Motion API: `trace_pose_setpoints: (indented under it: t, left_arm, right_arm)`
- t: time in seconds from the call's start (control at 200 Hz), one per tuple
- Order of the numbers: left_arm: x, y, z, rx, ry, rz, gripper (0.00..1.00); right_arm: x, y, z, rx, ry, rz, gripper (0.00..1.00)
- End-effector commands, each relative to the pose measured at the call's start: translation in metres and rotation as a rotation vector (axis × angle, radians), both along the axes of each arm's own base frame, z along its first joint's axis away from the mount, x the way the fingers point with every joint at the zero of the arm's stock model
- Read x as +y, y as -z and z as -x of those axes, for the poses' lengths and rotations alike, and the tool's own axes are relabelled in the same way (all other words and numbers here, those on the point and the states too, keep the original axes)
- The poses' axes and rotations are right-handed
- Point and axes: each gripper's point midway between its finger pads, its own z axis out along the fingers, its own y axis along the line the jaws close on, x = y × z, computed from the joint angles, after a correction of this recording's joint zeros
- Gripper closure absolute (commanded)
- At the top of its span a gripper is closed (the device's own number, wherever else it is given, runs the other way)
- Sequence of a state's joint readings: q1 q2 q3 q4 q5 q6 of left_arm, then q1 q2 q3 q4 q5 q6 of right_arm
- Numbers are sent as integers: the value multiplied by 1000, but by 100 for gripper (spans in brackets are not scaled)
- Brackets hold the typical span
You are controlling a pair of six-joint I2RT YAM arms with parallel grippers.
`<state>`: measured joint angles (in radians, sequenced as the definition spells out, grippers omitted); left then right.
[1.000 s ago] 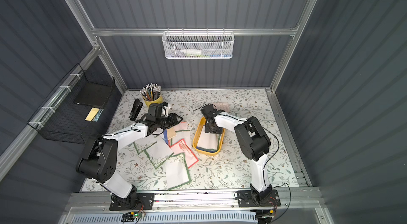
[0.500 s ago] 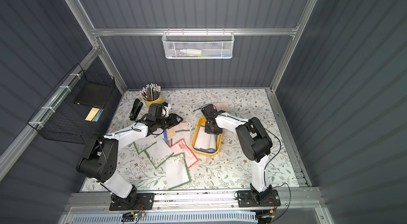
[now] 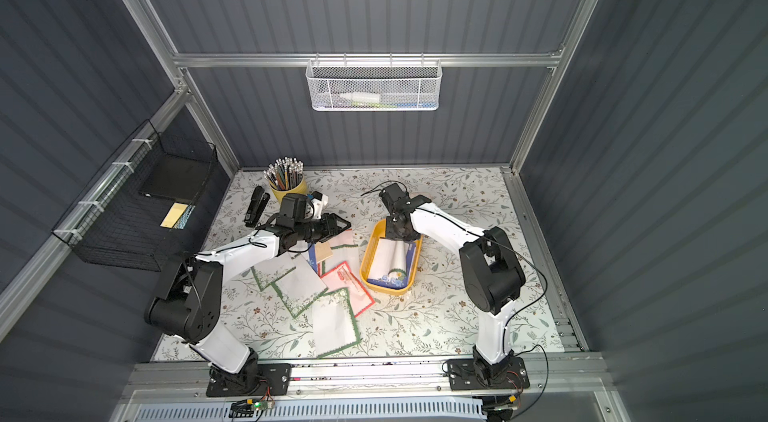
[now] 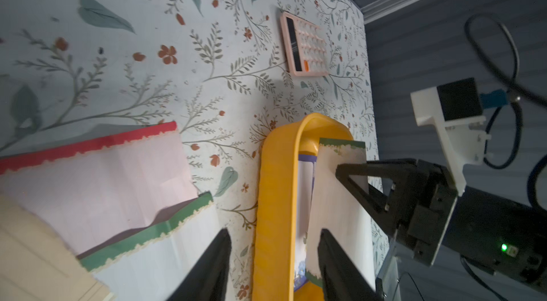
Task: Take out the stationery paper from the storage box
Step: Pick up the stationery paper from the storage box.
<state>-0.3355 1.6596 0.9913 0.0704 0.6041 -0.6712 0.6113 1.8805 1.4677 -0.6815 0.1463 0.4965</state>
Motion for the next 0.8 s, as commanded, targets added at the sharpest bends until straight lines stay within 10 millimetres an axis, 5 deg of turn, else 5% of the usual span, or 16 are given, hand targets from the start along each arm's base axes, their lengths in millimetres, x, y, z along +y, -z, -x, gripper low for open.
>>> trace_pose_setpoints:
  t: [0.0, 0.195, 0.57, 0.795]
  left_arm:
    - [-25, -27, 11, -42, 156, 130, 48]
    - [-40, -29, 28, -20, 271, 272, 47]
    - [-70, -54, 50, -78, 501, 426, 46]
    - [-79, -60, 54, -105, 542, 485, 45]
  right_arm:
    - [-12, -17, -4, -23, 2, 38, 73]
    - [-10, -45, -9, -71, -9, 8, 73]
    - [0, -144, -14, -280, -63, -138, 73]
    - [7, -172, -7, -368, -93, -258, 72]
